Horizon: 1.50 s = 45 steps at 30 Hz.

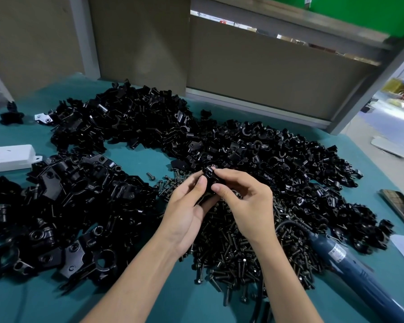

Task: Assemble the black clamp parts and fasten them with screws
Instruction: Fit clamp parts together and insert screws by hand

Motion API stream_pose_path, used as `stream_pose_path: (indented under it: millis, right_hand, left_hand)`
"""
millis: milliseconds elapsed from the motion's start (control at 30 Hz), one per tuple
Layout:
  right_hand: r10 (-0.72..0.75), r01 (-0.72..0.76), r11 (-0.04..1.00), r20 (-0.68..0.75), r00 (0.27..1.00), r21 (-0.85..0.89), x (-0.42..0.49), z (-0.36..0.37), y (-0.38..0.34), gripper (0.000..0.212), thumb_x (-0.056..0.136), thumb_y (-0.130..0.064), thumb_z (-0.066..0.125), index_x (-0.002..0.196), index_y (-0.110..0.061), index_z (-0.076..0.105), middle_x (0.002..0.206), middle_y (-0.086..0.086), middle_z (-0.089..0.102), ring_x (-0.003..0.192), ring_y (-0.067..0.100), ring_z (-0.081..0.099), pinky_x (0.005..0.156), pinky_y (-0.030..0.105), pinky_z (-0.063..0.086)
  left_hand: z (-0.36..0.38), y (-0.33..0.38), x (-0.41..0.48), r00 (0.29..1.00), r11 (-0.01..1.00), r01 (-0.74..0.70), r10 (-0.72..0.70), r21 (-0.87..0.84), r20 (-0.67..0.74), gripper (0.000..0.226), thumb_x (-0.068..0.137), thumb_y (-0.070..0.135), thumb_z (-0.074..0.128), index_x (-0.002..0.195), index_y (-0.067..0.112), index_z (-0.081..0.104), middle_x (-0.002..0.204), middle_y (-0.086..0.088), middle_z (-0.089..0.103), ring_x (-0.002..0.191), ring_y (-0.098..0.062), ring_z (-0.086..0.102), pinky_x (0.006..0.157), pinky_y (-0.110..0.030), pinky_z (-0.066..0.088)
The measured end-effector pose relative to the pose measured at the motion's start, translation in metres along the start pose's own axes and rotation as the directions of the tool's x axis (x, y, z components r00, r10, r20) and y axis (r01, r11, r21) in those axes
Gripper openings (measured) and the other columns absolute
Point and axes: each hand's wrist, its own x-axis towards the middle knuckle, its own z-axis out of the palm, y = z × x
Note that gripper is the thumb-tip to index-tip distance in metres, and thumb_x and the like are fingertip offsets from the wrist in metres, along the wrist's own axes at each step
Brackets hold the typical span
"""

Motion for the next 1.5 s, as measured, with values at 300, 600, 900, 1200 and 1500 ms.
stream_pose_path:
  millis: [300,600,900,1200,1500]
  right_hand:
    - [-0.002,0.002,1.0,-0.008,1.0,-0.01,-0.001,0.0,0.0,0.033,0.08,-0.004,0.079,0.107,-0.022,0.074,0.109,-0.007,0.073,0.107,0.007,0.068,0.095,0.029,0.053]
    - [0.07,-0.072,0.994,0.018,0.997,0.081,0.0,-0.001,0.001,0.033,0.077,-0.007,0.081,0.103,-0.028,0.075,0.107,-0.005,0.075,0.107,0.01,0.068,0.093,0.027,0.053]
    - [0.043,-0.038,0.998,0.128,0.991,-0.043,0.019,-0.002,-0.006,0.027,0.087,-0.008,0.073,0.107,-0.026,0.074,0.112,-0.007,0.073,0.108,0.006,0.066,0.095,0.028,0.053]
    - [0.181,0.415,0.719,0.727,0.662,-0.557,0.128,0.067,-0.018,0.04,0.088,0.009,0.056,0.118,-0.014,0.073,0.117,0.001,0.072,0.1,0.005,0.065,0.095,0.02,0.05]
    - [0.311,0.814,0.302,0.858,0.408,-0.496,0.146,0.107,0.008,0.039,0.088,-0.005,0.062,0.121,-0.024,0.066,0.119,0.006,0.062,0.103,0.027,0.061,0.069,0.032,0.042]
  left_hand:
    - [0.002,-0.006,-0.002,1.0,0.99,-0.027,0.027,0.137,0.008,0.039,0.096,0.026,0.051,0.131,0.01,0.057,0.128,-0.003,0.069,0.123,-0.015,0.062,0.103,-0.033,0.052]
    - [0.0,-0.003,-0.001,0.999,0.995,-0.03,0.032,0.099,-0.016,0.045,0.093,0.023,0.057,0.13,-0.001,0.053,0.125,-0.017,0.068,0.118,-0.022,0.065,0.097,-0.029,0.055]
    - [-0.001,-0.002,0.002,0.997,0.996,-0.013,0.019,0.085,-0.071,0.029,0.097,0.02,0.056,0.12,0.003,0.058,0.125,-0.01,0.069,0.111,-0.019,0.07,0.096,-0.029,0.056]
    - [-0.001,-0.007,0.005,0.99,0.946,0.142,-0.133,0.292,-0.05,0.011,0.103,0.01,0.049,0.113,0.004,0.053,0.105,-0.004,0.07,0.092,-0.02,0.074,0.095,-0.031,0.056]
    - [-0.001,-0.006,0.005,0.989,0.931,0.142,-0.15,0.335,-0.003,0.033,0.102,0.011,0.052,0.128,-0.009,0.046,0.116,-0.016,0.052,0.092,-0.013,0.073,0.106,-0.043,0.05]
